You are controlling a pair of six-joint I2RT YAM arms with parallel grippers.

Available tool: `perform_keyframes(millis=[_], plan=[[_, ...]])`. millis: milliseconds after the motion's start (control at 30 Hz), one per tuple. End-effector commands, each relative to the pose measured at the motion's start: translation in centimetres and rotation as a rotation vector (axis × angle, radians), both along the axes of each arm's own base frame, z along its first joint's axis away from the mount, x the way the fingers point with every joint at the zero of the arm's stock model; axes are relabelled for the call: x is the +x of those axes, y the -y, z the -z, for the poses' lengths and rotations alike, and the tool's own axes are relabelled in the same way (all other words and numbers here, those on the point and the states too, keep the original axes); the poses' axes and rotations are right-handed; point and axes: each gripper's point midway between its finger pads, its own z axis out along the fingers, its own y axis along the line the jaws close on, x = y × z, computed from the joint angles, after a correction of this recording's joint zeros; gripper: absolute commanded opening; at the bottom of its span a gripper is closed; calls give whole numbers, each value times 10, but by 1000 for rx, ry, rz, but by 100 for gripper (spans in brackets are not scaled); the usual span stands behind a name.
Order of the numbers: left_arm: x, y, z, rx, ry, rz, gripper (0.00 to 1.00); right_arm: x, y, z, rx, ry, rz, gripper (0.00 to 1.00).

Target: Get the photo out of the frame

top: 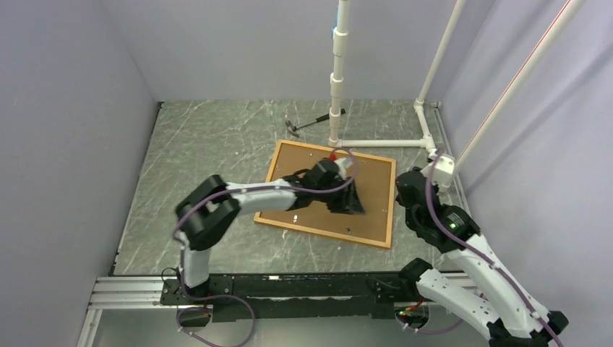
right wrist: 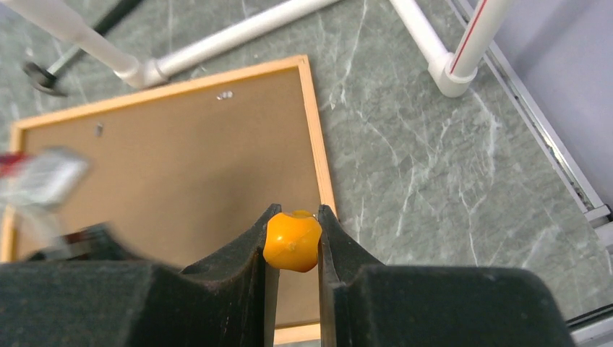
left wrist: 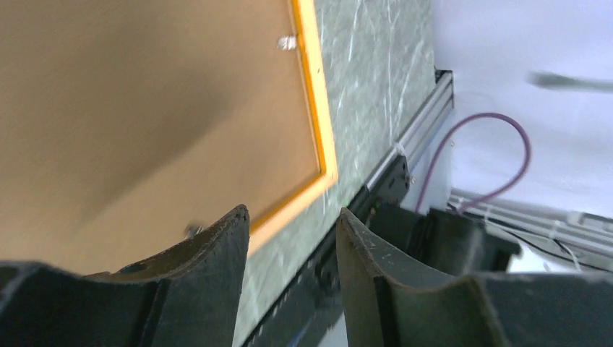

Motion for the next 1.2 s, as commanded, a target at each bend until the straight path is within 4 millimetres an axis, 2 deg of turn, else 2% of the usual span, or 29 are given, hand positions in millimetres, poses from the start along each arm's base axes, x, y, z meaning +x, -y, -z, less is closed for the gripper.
perform_keyframes(millis=[0, 133, 300, 500, 733, 1167], plan=[[-7, -49, -64, -216, 51, 44, 52, 19, -17, 32, -48, -63, -63, 0], [-32, -89, -59, -222, 29, 80, 55, 37, -26, 62, -76, -146, -102, 0], [-58, -122, -42, -128, 114, 160, 56, 53, -25, 96, -136, -265, -114, 0], [-67, -150, -6, 27, 176, 175, 56, 53, -22, 122, -158, -335, -117, 0], [-66, -143, 14, 19, 122, 155, 55, 56, -23, 138, -167, -372, -108, 0], [-65, -141, 41, 71, 87, 160, 54, 66, -12, 146, -186, -399, -45, 0]])
